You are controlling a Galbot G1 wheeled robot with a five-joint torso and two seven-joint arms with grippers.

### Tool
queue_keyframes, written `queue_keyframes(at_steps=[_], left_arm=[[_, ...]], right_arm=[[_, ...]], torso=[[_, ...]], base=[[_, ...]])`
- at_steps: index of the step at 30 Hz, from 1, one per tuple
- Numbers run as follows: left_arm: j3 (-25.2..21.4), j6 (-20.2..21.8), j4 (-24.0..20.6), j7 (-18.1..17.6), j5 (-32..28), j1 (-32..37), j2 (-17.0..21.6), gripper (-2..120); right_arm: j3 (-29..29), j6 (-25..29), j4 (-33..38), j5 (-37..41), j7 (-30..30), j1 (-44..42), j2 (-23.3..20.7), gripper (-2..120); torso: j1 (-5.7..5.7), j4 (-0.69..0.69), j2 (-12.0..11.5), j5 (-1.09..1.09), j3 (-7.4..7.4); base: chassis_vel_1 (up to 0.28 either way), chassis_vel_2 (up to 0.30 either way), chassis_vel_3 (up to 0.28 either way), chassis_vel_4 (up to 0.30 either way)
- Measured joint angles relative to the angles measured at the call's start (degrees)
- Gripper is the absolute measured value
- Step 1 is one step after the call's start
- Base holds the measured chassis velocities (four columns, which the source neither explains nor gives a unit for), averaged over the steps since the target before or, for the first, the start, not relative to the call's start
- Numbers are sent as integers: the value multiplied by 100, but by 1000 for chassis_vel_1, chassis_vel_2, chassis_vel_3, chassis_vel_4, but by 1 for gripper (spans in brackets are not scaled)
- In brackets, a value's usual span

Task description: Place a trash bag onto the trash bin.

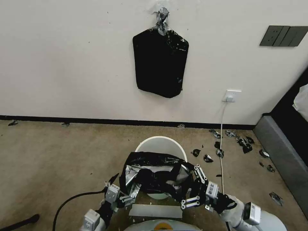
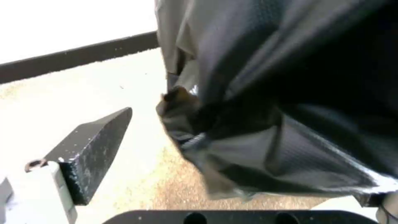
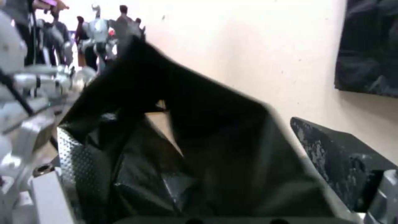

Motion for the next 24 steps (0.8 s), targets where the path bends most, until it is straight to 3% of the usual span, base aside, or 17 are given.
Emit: queue_keyframes(at_steps=[14,18,24], left_arm=[[-39,-2,90,-65,45,0,25,100],[-53,-28,76,-75,46,8,34,100],[-59,-37,10,-104,31,4,40,100]], right_arm=[[105,-174,144,1105,388,-117,21,100],[-88,-373,364,1775,1085,-55,85,100],[-75,-488,508,2040,1397,76,110,100]], torso=[[0,0,0,-1,0],[0,0,0,0,0],[0,0,0,0,0]], base=[[0,0,0,0],[0,0,0,0],[0,0,0,0]])
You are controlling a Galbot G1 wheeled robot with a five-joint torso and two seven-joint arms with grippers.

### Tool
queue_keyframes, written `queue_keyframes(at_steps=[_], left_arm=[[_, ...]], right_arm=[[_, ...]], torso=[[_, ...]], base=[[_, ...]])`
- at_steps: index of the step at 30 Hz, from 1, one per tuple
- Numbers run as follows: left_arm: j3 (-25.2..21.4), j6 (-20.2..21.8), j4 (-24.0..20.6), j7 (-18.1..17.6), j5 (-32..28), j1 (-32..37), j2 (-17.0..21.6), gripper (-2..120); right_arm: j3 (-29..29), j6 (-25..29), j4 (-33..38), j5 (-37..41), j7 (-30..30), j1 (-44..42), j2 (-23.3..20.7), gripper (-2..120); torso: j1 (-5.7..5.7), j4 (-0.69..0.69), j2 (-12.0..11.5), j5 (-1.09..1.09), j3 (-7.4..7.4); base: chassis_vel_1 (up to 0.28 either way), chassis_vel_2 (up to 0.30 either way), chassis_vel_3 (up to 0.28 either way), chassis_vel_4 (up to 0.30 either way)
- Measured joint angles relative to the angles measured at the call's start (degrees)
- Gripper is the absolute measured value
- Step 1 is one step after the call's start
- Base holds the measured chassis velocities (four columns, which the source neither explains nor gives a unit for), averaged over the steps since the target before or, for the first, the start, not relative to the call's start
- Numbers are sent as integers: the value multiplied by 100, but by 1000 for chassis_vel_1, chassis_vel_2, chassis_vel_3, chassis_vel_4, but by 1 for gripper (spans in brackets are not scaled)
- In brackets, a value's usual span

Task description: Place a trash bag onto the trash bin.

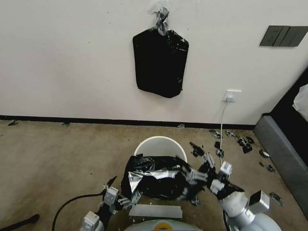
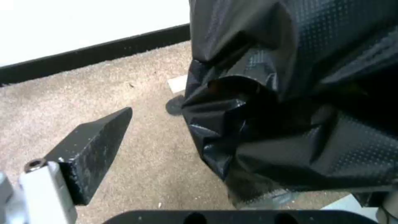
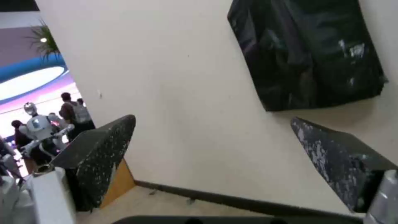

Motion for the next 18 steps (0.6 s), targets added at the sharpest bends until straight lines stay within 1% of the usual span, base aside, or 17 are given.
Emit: queue_keyframes(at_steps=[6,8,9,10,11,12,13,14,15,16,17,18], left_arm=[[-16,-70,-44,-8,-5,19,9,100],[-46,-123,-107,-22,-15,45,7,100],[-62,-169,-137,-36,-42,56,1,100],[-62,-169,-137,-36,-42,56,1,100],[-87,-263,-185,-42,-155,71,-18,100],[-106,-306,-214,-32,-241,79,-28,100],[-106,-306,-214,-32,-241,79,-28,100],[-142,-329,-233,50,-321,82,-39,100],[-191,-333,-238,192,-374,80,-45,100],[-191,-333,-238,192,-374,80,-45,100],[-285,-334,-234,537,-421,59,-49,100],[-315,-334,-219,724,-437,38,-39,100]], right_arm=[[19,-11,118,-150,235,157,-84,100],[-42,-11,124,-868,623,367,-129,100],[-85,-11,93,-1401,863,492,-152,100],[-85,-11,93,-1401,863,492,-152,100],[-173,-104,4,-2685,1324,757,-200,100],[-265,-256,-37,-3445,1611,940,-247,100],[-265,-256,-37,-3445,1611,940,-247,100],[-432,-496,-62,-4086,1910,1132,-304,100],[-599,-759,-70,-4474,2176,1319,-360,100],[-599,-759,-70,-4474,2176,1319,-360,100],[-858,-1304,-69,-4860,2481,1635,-443,100],[-944,-1608,-55,-5012,2552,1755,-476,100]], torso=[[0,0,0,-1,0],[0,0,0,0,0],[0,0,0,0,0],[0,0,0,0,0],[0,0,0,0,0],[0,0,0,0,0],[0,0,0,0,0],[0,0,0,0,0],[0,0,0,0,0],[0,0,0,0,0],[0,2,-1,0,0],[0,2,-1,1,0]], base=[[0,0,0,0],[0,0,0,0],[0,0,0,0],[0,0,0,0],[0,0,0,0],[0,0,0,0],[0,0,0,0],[0,0,0,0],[0,0,0,0],[0,0,0,0],[0,0,0,0],[0,0,0,0]])
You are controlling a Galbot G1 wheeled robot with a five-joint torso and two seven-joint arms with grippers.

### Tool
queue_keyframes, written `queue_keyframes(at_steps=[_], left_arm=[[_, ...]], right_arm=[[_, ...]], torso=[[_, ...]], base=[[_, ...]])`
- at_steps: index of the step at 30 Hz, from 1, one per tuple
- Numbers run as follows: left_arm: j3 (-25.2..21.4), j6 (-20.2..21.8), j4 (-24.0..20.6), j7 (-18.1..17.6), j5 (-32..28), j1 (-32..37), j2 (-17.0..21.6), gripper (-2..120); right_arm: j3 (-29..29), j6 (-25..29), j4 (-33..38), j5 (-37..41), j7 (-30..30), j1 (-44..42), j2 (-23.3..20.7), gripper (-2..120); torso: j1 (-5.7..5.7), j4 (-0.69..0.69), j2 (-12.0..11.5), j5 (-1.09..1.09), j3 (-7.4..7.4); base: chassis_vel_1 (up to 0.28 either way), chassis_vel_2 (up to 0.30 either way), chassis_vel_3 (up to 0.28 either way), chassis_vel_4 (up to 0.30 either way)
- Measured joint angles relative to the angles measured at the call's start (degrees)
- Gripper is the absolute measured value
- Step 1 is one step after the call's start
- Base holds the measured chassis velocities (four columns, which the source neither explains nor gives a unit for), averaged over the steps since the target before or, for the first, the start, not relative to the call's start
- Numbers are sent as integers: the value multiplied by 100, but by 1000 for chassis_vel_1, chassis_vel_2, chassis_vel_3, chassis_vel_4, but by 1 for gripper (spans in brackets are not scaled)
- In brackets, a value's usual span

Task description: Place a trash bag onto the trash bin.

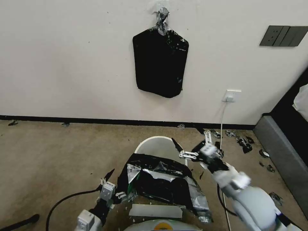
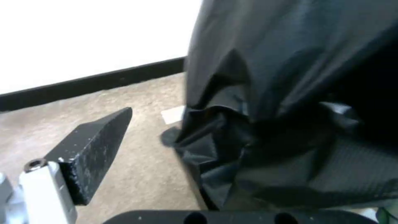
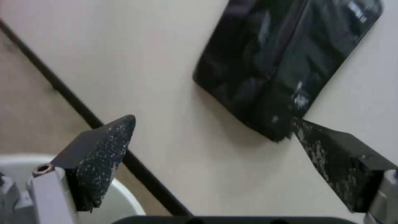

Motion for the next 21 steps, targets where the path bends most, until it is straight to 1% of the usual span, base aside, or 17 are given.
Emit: queue_keyframes(at_steps=[1,2,3,4,5,6,7,10,11,14,15,18,19,21], left_arm=[[-9,0,14,106,-11,-23,18,100],[-9,0,14,106,-11,-23,18,100],[-13,-4,51,285,-46,-75,67,100],[-14,-41,90,384,-77,-96,96,100],[-15,-91,119,428,-103,-106,109,100],[-15,-91,119,428,-103,-106,109,100],[-24,-205,160,470,-160,-120,118,100],[-89,-363,137,511,-330,-99,97,100],[-89,-363,137,511,-330,-99,97,100],[-181,-453,47,598,-491,-83,-16,100],[-181,-453,47,598,-491,-83,-16,100],[-294,-523,26,609,-529,-52,-124,100],[-294,-523,26,609,-529,-52,-124,100],[-386,-572,13,603,-529,0,-161,100]], right_arm=[[-30,-173,22,-98,10,53,-19,100],[-30,-173,22,-98,10,53,-19,100],[-65,-592,89,-391,-58,164,-69,100],[-80,-875,130,-613,-211,246,-123,100],[-97,-1059,158,-742,-350,312,-167,100],[-97,-1059,158,-742,-350,312,-167,100],[-156,-1332,195,-892,-570,451,-244,100],[-440,-1831,190,-999,-931,902,-363,100],[-440,-1831,190,-999,-931,902,-363,100],[-894,-2228,34,-1015,-1211,1564,-363,100],[-894,-2228,34,-1015,-1211,1564,-363,100],[-1359,-2554,-200,-1033,-1463,2051,-200,100],[-1359,-2554,-200,-1033,-1463,2051,-200,100],[-1643,-2717,-396,-1035,-1592,2291,-108,100]], torso=[[0,0,0,0,0],[0,0,0,0,0],[0,-3,0,-2,0],[0,-3,0,-1,0],[0,-3,0,-1,0],[0,-3,0,-1,0],[0,-3,0,-2,0],[0,-3,0,-2,0],[0,-3,0,-2,0],[0,-2,0,-1,0],[0,-2,0,-1,0],[0,-2,0,-1,0],[0,-2,0,-1,0],[0,-2,0,-1,0]], base=[[0,0,0,0],[0,0,0,0],[0,0,0,0],[0,0,0,0],[0,0,0,0],[0,0,0,0],[0,0,0,0],[0,0,0,0],[0,0,0,0],[0,0,0,0],[0,0,0,0],[0,0,0,0],[0,0,0,0],[0,0,0,0]])
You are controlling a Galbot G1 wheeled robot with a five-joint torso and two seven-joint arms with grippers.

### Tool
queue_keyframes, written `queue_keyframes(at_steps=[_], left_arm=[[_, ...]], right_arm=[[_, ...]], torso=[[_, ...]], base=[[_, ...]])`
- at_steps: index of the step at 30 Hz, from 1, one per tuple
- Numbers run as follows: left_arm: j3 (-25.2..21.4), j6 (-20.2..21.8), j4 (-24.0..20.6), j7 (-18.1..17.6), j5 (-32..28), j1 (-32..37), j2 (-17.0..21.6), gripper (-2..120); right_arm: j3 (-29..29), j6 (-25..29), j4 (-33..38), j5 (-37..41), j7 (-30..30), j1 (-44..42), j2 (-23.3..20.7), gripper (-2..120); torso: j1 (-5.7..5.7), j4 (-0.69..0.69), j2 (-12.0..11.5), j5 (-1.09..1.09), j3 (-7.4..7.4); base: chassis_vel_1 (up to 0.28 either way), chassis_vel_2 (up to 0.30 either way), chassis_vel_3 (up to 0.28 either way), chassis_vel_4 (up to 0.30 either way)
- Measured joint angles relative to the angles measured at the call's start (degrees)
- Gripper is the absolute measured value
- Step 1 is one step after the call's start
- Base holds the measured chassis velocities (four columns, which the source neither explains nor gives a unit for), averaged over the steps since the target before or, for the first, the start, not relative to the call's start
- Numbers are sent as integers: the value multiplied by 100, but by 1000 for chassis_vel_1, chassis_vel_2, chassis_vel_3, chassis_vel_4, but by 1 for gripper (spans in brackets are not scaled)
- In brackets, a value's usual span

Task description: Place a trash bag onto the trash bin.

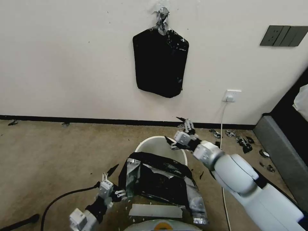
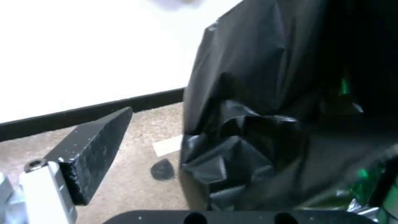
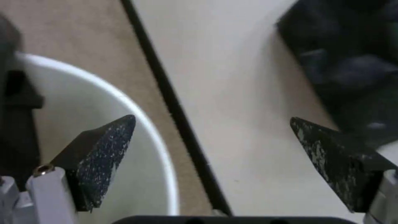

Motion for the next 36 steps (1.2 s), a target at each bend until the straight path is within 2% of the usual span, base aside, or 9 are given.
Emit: queue_keyframes(at_steps=[8,14,22,24,28,31,36], left_arm=[[-120,-235,-32,-159,-75,85,-143,100],[-197,-332,-82,-110,-181,116,-278,100],[-277,-358,-104,-84,-152,238,-323,100],[-299,-373,-130,-35,-115,281,-372,100],[-318,-416,-148,-14,-64,304,-420,100],[-393,-442,-189,9,-22,323,-453,100],[-539,-457,-219,30,-20,394,-433,100]], right_arm=[[-788,-442,-547,327,-109,766,40,100],[-1336,-758,-911,699,-145,1409,72,100],[-1746,-889,-1180,949,-185,1890,36,100],[-2186,-1027,-1401,1326,-177,2384,16,100],[-2551,-1165,-1570,1727,-152,2778,13,100],[-3146,-1435,-1902,2499,-55,3405,152,100],[-3883,-1458,-2367,2728,-146,4089,225,100]], torso=[[0,0,0,0,0],[-1,0,0,0,0],[0,-1,0,0,0],[-1,0,0,1,0],[-1,1,1,0,0],[-1,0,0,1,0],[0,1,1,0,0]], base=[[0,0,0,0],[0,0,0,0],[0,0,0,0],[0,0,0,0],[0,0,0,0],[0,0,0,0],[0,0,0,0]])
